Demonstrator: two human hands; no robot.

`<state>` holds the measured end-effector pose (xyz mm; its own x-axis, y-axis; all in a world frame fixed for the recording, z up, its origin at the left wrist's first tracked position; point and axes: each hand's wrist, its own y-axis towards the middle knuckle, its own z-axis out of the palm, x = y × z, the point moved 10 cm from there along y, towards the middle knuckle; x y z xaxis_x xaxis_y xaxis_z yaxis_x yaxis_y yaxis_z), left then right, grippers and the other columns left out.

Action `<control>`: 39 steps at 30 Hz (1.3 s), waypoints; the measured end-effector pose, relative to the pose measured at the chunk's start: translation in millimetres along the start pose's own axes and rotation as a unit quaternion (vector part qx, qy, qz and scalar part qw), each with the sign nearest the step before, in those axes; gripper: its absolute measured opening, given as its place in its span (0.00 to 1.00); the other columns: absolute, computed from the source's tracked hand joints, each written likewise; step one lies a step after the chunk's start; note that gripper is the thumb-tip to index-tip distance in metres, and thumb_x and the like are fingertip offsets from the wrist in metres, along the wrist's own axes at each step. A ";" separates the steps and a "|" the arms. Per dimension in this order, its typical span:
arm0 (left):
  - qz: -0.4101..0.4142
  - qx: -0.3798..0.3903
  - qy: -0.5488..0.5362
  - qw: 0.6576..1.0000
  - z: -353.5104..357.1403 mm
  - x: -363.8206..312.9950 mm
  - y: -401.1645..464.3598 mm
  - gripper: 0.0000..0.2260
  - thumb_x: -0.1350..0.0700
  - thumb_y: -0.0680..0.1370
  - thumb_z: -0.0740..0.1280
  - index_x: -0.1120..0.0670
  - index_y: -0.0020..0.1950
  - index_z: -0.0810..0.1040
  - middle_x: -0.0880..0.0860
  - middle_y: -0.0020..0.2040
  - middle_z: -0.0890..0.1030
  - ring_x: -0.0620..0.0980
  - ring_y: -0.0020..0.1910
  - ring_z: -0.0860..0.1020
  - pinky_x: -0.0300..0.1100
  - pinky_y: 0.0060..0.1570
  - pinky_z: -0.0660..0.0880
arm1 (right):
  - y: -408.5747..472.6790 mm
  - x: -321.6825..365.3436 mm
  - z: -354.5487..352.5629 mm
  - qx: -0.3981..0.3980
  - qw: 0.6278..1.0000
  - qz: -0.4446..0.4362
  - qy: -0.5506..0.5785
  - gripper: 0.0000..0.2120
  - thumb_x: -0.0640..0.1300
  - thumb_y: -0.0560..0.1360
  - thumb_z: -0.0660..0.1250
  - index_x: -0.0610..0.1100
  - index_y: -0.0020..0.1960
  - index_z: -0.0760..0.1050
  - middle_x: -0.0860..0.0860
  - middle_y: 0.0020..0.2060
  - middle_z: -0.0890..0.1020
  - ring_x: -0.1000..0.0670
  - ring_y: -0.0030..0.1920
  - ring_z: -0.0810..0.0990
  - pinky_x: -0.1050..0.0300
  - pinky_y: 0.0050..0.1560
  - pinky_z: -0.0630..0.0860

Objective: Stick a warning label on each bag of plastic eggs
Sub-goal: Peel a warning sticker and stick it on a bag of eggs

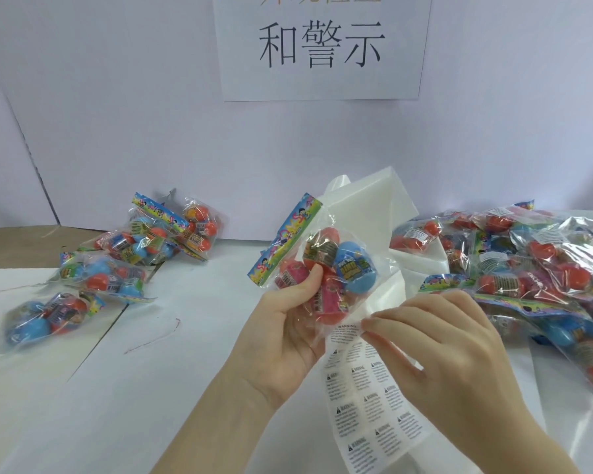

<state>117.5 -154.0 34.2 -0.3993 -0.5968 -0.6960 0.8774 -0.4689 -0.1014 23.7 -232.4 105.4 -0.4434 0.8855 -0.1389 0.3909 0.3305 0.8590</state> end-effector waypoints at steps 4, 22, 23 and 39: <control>0.004 -0.027 0.002 1.000 -5.2 -0.8 0.9 0.17 0.56 0.57 0.73 0.57 0.44 0.86 0.59 0.49 0.84 0.53 0.43 0.84 0.46 0.44 0.79 | 1.0 -1.3 -0.5 -0.002 1.000 0.015 0.019 0.05 0.41 0.70 0.70 0.43 0.35 0.82 0.53 0.36 0.84 0.48 0.34 0.81 0.55 0.40 0.69; 0.134 -0.111 0.257 0.951 -17.2 -46.6 -9.7 0.21 0.50 0.53 0.73 0.54 0.43 0.81 0.49 0.36 0.83 0.45 0.33 0.80 0.38 0.34 0.79 | -7.0 -43.8 -9.5 -0.049 0.920 0.273 0.277 0.12 0.44 0.66 0.69 0.50 0.44 0.68 0.54 0.38 0.75 0.59 0.37 0.73 0.73 0.42 0.67; 0.105 -0.099 0.286 0.947 -16.2 -41.1 -8.4 0.21 0.52 0.53 0.75 0.54 0.44 0.81 0.50 0.36 0.83 0.46 0.33 0.80 0.36 0.29 0.76 | -5.0 -41.3 -10.9 -0.045 0.924 0.260 0.276 0.10 0.47 0.67 0.67 0.51 0.44 0.67 0.56 0.39 0.74 0.60 0.37 0.72 0.73 0.42 0.66; 0.044 -0.011 0.367 0.929 5.5 -17.8 -9.5 0.12 0.50 0.63 0.72 0.54 0.42 0.80 0.50 0.33 0.82 0.46 0.29 0.78 0.34 0.25 0.71 | 3.0 -17.5 0.2 0.060 0.972 0.145 0.176 0.07 0.47 0.68 0.61 0.53 0.46 0.70 0.59 0.36 0.73 0.56 0.38 0.66 0.63 0.45 0.63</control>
<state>114.7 -142.5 51.4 -0.0447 -0.0233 -0.9987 0.9062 -0.4217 -0.0307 32.8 -246.8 110.3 -0.5415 0.7872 0.2952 0.6217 0.1386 0.7709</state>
